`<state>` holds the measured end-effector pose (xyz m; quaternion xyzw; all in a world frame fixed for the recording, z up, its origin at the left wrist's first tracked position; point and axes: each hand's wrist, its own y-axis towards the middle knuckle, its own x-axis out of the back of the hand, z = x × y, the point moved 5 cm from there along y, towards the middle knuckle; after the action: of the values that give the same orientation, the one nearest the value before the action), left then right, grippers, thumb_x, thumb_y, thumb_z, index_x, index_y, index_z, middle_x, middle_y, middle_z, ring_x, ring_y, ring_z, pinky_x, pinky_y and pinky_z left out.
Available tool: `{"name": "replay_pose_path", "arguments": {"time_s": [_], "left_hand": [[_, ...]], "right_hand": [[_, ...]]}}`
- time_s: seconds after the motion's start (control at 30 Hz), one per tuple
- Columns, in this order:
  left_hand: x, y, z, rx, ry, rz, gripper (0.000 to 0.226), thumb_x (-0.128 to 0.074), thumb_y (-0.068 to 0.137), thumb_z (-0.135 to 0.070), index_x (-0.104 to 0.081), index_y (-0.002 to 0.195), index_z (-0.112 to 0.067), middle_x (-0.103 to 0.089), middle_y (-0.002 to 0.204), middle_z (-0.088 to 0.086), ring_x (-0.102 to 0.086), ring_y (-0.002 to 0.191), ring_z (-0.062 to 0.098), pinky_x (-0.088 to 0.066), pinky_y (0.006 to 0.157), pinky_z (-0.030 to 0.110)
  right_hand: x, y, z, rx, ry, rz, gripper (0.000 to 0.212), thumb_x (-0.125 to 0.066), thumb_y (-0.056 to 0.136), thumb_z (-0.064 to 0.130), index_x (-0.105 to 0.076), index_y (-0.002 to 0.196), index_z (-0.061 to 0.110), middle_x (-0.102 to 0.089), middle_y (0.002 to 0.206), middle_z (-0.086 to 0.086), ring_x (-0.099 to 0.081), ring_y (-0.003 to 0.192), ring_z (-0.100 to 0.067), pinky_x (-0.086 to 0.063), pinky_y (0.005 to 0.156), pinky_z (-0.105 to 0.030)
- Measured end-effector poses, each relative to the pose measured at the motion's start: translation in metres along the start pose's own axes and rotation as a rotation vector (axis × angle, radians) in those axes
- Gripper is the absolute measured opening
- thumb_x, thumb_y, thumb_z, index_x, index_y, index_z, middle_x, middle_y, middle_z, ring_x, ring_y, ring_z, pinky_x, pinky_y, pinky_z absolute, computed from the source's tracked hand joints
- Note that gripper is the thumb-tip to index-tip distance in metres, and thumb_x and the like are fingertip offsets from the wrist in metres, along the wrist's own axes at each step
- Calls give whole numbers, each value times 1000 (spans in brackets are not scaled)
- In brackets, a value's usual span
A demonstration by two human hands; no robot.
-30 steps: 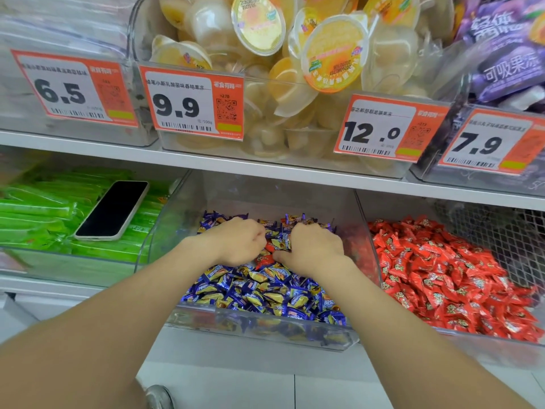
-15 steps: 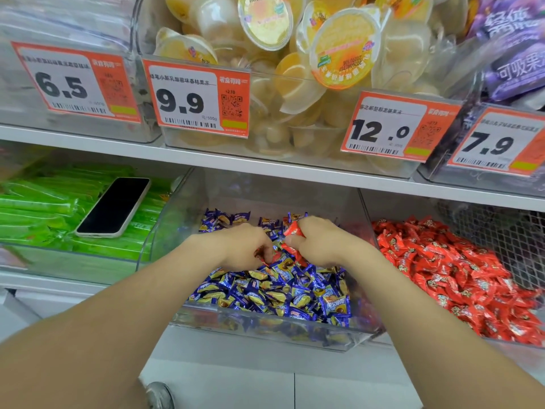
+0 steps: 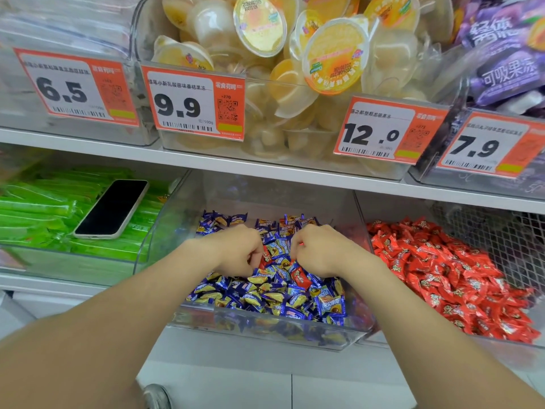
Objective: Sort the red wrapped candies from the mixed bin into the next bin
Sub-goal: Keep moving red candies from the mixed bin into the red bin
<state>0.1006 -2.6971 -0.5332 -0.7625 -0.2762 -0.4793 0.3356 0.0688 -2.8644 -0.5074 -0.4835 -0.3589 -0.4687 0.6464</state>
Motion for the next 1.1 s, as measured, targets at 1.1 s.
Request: {"name": "replay_pose_path", "arguments": {"time_s": [1.1], "left_hand": [[-11, 15, 21, -13, 33, 28, 67, -71, 98, -17, -45, 155, -41, -52, 131, -2, -46, 128, 19, -40, 110, 39]], "right_hand": [[-2, -31, 3, 170, -84, 91, 42, -75, 88, 62, -79, 84, 21, -62, 70, 6, -58, 70, -9, -56, 71, -39]]}}
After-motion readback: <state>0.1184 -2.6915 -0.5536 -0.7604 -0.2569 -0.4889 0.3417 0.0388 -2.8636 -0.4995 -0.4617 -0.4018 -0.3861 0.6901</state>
